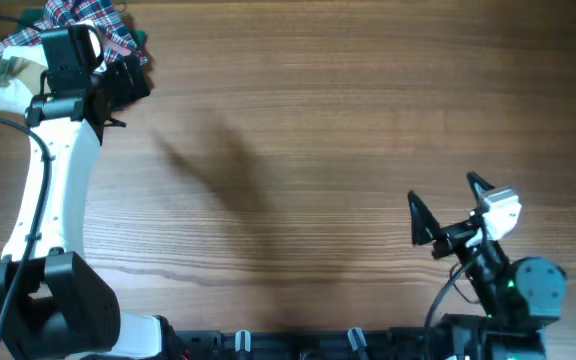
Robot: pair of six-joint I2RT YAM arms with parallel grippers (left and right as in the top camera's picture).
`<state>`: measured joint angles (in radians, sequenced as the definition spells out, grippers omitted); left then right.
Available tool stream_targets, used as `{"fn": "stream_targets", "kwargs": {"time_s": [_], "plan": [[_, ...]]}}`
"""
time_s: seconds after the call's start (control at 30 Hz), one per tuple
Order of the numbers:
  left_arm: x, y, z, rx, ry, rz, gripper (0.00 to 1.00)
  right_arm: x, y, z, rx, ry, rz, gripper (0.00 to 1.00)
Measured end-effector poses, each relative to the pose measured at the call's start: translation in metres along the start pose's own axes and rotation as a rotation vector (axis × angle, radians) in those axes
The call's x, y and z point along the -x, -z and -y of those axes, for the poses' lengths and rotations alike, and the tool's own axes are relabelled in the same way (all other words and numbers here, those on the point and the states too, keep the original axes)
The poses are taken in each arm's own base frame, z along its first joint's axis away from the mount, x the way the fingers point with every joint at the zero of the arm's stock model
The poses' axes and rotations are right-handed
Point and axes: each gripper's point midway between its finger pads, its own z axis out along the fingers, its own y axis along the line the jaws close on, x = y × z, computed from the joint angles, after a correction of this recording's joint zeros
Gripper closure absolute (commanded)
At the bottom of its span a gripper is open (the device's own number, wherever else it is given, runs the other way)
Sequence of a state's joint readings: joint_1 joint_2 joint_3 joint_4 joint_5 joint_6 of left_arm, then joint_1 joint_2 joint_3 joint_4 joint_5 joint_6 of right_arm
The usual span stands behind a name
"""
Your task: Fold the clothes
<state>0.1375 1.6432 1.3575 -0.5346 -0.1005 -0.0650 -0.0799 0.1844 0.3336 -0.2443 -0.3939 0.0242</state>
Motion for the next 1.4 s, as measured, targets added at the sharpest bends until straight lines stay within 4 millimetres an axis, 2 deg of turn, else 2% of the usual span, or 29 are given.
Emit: {"fn": "stream_targets", "kwargs": {"time_s": [0.13,0.37,0.47,0.57,0.63,0.87,1.07,1.4], "plan": [[0.000,0.000,0.000,0.000,0.000,0.000,0.00,-0.017,-0.007,0.003,0.003,0.015,0.041,0.00],[0.000,0.000,0.000,0.000,0.000,-0.001,0.00,-0.018,-0.007,0.003,0.008,0.071,0.209,0.00],[0.000,0.000,0.000,0.000,0.000,-0.001,0.00,-0.024,-0.008,0.009,-0.016,0.020,0.229,0.00],[0.000,0.000,0.000,0.000,0.000,-0.001,0.00,-0.017,-0.006,0.014,-0.042,-0.009,0.258,0.00],[0.000,0.000,0.000,0.000,0.000,0.000,0.00,-0.019,-0.006,0.019,-0.068,-0.022,0.254,0.00],[0.000,0.000,0.000,0.000,0.000,0.000,0.00,-0.057,-0.011,0.037,-0.169,-0.088,0.107,0.00],[0.000,0.000,0.000,0.000,0.000,0.000,0.00,-0.057,-0.009,0.044,-0.210,-0.090,0.108,0.00],[0.000,0.000,0.000,0.000,0.000,0.000,0.00,-0.057,-0.009,0.044,-0.211,-0.090,0.108,0.00]]}}
